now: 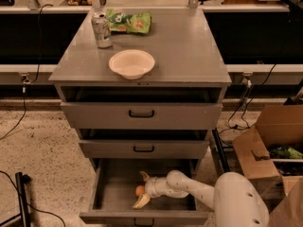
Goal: Place orange into bottom drawer
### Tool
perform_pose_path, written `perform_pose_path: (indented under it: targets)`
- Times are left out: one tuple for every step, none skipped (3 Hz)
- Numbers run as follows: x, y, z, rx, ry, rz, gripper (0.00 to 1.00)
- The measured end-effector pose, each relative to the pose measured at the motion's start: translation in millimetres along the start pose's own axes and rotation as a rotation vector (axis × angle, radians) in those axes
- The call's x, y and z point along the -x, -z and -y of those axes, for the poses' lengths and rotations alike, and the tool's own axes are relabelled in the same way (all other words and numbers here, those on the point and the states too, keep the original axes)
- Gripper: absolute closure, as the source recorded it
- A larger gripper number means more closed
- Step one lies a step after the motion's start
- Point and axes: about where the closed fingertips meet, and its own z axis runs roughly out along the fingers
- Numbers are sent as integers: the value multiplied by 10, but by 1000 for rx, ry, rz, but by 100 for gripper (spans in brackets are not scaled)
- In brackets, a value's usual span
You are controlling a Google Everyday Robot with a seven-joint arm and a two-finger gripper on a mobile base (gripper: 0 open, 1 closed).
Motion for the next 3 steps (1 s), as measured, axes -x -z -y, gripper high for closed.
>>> perform_pose_path:
  targets:
    - [123,115,-77,6,35,31,15]
    - [233,270,-140,3,58,31,4]
    - [342,517,-211,-18,73,33,0]
